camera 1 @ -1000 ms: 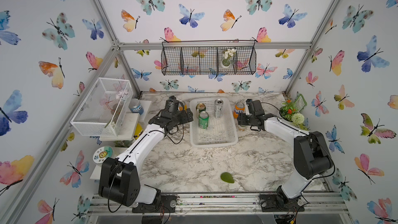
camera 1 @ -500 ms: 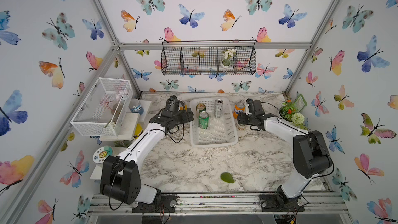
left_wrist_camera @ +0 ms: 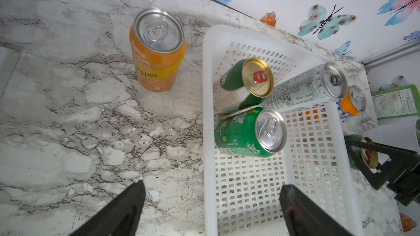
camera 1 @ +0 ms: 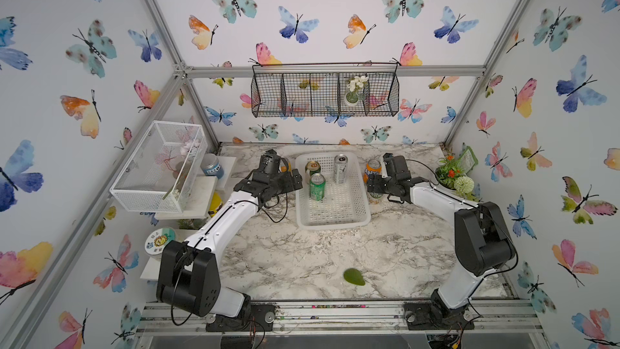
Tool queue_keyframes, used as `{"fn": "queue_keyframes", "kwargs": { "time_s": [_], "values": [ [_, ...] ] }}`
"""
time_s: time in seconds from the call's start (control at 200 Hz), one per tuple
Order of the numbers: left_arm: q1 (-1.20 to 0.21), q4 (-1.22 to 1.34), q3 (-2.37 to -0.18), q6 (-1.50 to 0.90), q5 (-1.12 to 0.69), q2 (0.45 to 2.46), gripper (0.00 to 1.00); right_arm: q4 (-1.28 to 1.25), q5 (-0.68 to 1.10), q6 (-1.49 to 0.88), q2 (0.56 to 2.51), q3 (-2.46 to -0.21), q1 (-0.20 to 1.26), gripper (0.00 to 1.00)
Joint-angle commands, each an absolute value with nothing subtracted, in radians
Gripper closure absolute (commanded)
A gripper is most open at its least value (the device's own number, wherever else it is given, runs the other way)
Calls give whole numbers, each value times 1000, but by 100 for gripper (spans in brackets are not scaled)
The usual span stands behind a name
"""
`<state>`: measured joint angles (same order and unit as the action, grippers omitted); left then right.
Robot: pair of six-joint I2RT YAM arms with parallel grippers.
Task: Take out the drinks from the basket
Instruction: Place the drink at the center of the board, then pick up the drink from the basket.
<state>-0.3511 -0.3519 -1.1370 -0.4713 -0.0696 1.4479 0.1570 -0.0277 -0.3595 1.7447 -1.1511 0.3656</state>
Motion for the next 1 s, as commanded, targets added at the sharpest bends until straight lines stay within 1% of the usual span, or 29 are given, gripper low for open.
{"fn": "queue_keyframes", "kwargs": {
  "time_s": [0.0, 0.145, 0.27, 0.395, 0.461, 0.606, 0.746, 0.906, 0.996],
  "values": [
    [-375, -357, -1176, -450, -79, 1461, 1, 160, -47, -387, 1713, -1168, 370, 13],
    [-417, -369, -1222, -441, -58, 1482, 1, 160, -108, -400, 1652, -1159, 370, 13],
    [-500, -392, -1306, -409, 40, 1537, 1, 107, -145, -394, 1580, -1124, 370, 13],
    [-567, -434, -1405, -373, 139, 1646, 1, 93, -172, -389, 1540, -1106, 370, 12],
    [-569, -451, -1451, -373, 142, 1710, 0, 98, -170, -388, 1533, -1105, 370, 12],
    [-571, -480, -1538, -356, 170, 1821, 1, 94, -169, -390, 1519, -1088, 370, 12],
    [-571, -492, -1557, -365, 227, 1855, 0, 89, -170, -384, 1516, -1082, 370, 11],
    [-572, -503, -1579, -359, 211, 1911, 0, 82, -169, -384, 1522, -1083, 370, 11],
    [-572, -506, -1595, -357, 202, 1943, 2, 83, -169, -384, 1525, -1082, 370, 11]
  ]
}}
